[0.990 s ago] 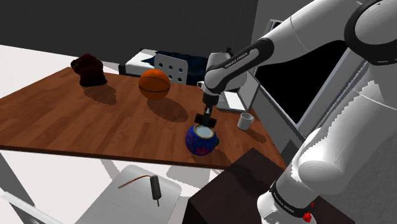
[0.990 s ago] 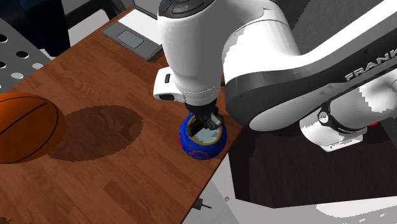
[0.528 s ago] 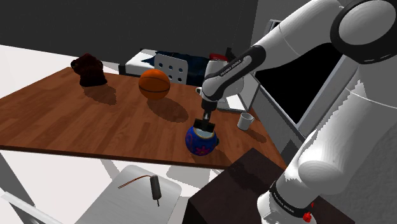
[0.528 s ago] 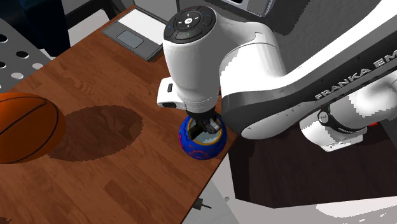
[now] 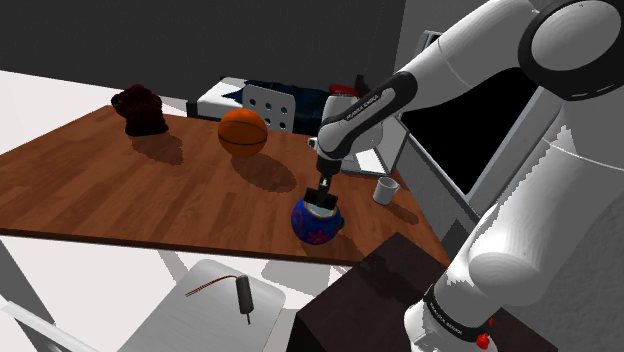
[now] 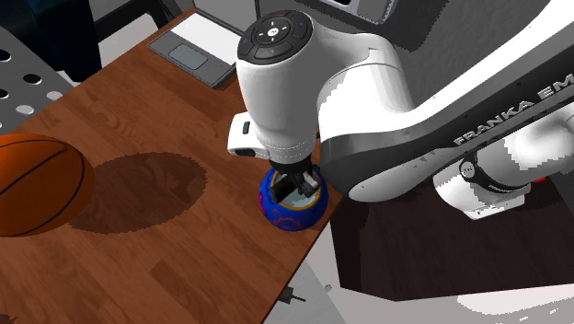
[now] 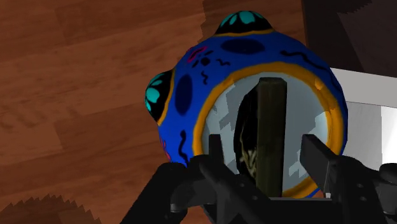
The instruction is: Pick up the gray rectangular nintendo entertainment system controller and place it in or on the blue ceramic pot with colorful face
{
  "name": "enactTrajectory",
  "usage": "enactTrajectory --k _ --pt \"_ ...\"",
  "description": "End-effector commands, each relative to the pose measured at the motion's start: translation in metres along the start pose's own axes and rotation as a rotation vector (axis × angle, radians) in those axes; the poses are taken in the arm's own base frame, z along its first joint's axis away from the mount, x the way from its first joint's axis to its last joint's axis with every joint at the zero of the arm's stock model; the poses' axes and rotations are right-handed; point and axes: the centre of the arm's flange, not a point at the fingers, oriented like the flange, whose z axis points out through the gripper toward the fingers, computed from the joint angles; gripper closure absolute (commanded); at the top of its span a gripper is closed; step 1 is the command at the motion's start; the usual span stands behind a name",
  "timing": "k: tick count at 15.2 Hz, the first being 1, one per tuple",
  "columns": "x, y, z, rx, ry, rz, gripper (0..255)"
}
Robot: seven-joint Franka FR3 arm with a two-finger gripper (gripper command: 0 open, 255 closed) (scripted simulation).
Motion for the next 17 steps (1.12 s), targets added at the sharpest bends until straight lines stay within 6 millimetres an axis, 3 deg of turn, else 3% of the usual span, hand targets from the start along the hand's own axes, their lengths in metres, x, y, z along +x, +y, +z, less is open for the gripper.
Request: enactTrajectory --k 1,5,9,17 --pt "0.000 0.000 0.000 0.000 0.000 0.000 0" --pt "0.000 0.000 0.000 0.000 0.000 0.000 0" --pt "0.000 0.000 -0.050 0.000 0.000 0.000 0" --pt "0.000 0.000 -0.050 0.000 0.000 0.000 0"
